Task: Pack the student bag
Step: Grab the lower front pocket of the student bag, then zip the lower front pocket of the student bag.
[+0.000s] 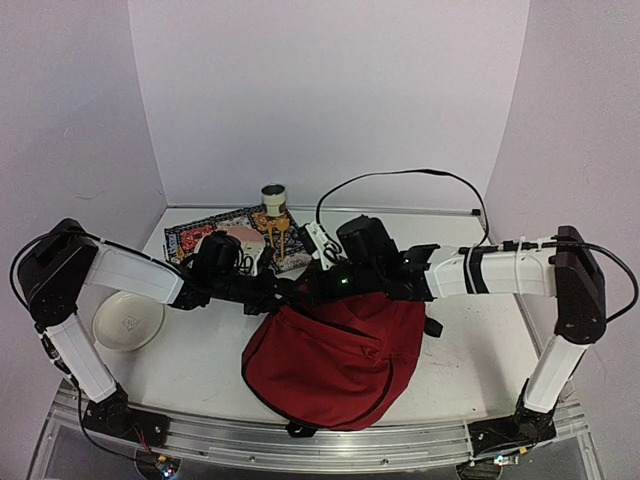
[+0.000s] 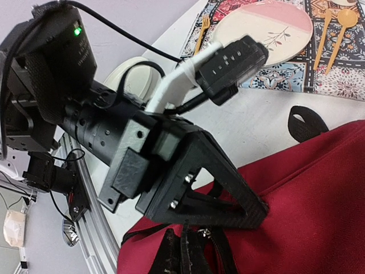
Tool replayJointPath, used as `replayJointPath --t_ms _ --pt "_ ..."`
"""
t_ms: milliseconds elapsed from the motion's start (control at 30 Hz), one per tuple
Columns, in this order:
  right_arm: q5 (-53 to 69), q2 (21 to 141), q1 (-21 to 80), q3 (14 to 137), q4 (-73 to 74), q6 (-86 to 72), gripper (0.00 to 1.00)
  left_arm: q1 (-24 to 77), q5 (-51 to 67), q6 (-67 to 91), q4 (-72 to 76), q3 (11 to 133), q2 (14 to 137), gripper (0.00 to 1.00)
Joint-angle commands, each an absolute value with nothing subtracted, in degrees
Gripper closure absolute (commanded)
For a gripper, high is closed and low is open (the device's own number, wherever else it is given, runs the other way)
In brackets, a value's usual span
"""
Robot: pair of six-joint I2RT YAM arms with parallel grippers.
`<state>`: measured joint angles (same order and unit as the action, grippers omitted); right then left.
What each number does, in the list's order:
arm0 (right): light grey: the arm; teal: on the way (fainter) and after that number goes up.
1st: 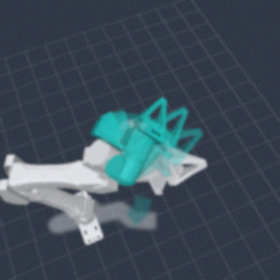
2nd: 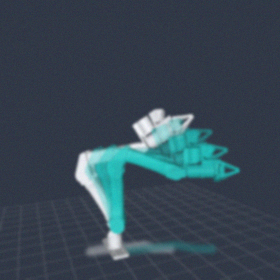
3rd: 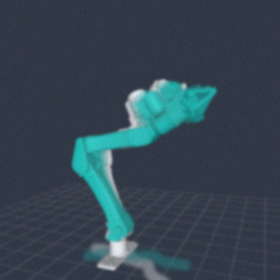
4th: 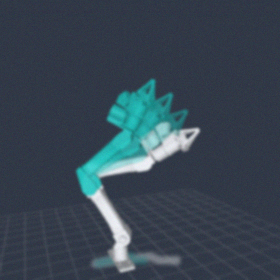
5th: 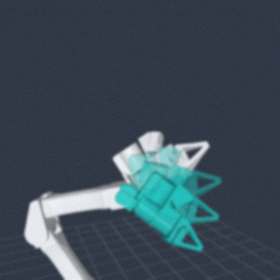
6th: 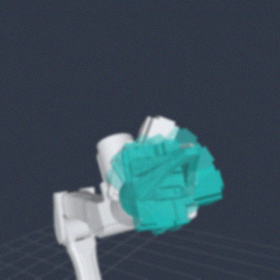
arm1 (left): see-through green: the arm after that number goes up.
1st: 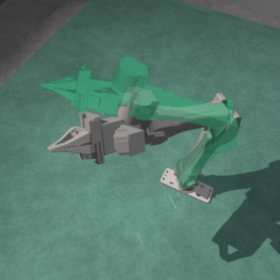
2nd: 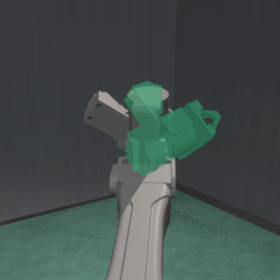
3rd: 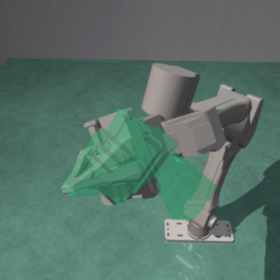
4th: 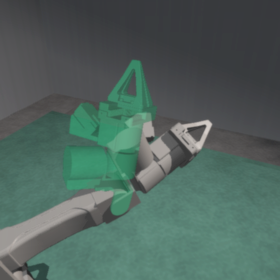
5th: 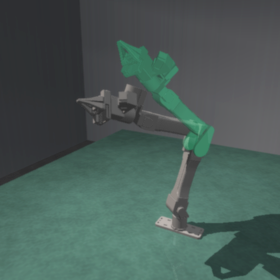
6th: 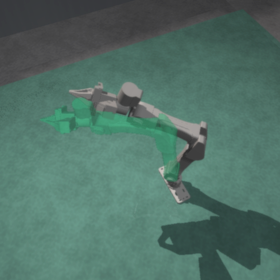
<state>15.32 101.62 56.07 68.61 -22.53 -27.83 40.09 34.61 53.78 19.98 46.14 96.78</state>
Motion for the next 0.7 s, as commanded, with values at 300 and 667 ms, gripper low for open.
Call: replayJointPath --t_ms 300,667 --pt "7.86 87.86 56.49 61.57 -18.43 -23.14 1.00 37.12 25.98 40.43 4.07 53.09 90.91 1.00" --pt "1.56 79.25 56.45 52.47 -15.11 -22.52 1.00 34.48 19.96 36.93 -2.69 54.77 89.91 1.00"
